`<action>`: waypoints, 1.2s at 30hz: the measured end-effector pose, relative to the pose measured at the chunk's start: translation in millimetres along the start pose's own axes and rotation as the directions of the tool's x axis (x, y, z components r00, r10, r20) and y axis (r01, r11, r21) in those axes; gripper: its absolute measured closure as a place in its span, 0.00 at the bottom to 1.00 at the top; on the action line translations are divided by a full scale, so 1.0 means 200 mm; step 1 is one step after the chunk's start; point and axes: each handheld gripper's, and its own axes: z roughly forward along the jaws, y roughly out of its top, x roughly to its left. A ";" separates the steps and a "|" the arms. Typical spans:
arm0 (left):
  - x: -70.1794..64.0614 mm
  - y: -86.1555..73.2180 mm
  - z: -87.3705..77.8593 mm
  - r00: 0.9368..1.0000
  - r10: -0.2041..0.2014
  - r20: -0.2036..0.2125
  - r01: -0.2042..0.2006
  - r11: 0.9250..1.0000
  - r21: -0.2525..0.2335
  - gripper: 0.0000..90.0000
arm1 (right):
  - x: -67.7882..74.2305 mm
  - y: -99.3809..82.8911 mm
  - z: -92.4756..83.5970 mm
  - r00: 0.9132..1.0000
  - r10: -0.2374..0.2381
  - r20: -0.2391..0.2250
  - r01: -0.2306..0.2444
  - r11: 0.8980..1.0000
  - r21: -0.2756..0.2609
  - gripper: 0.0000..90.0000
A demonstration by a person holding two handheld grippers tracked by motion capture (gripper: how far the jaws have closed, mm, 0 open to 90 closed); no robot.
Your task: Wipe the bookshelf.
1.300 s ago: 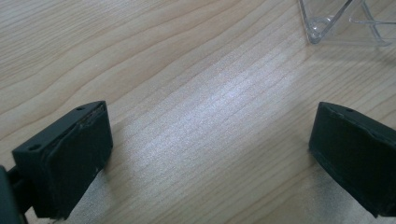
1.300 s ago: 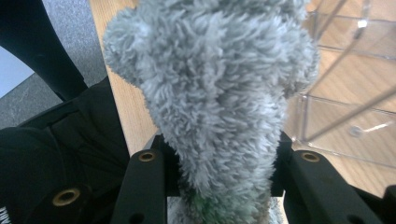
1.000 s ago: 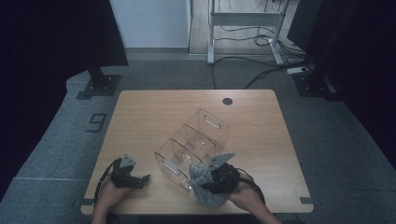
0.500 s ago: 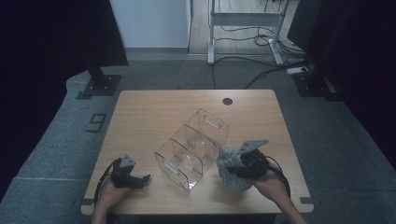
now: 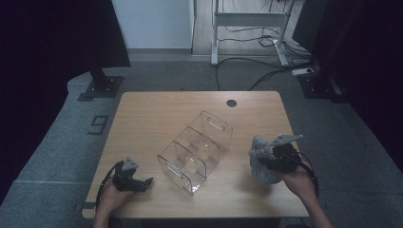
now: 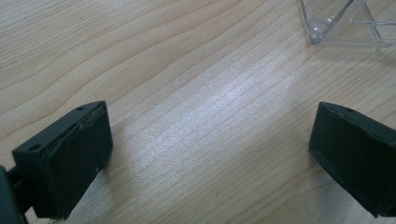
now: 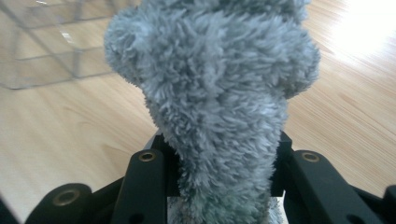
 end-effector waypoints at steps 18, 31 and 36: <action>0.00 0.01 0.00 1.000 -0.016 -0.008 0.016 1.000 0.017 0.00 | -0.17 -0.23 0.16 0.994 0.080 0.076 -0.083 0.995 0.048 0.64; -0.02 0.04 -0.04 0.999 -0.035 0.007 0.035 0.999 0.015 0.01 | -0.16 -0.27 0.21 0.995 0.074 0.070 -0.078 0.995 0.057 0.31; -0.06 0.08 -0.10 0.999 -0.022 0.043 0.024 0.999 -0.039 0.00 | -0.15 -0.19 0.14 0.997 0.063 0.053 -0.063 0.998 0.002 0.29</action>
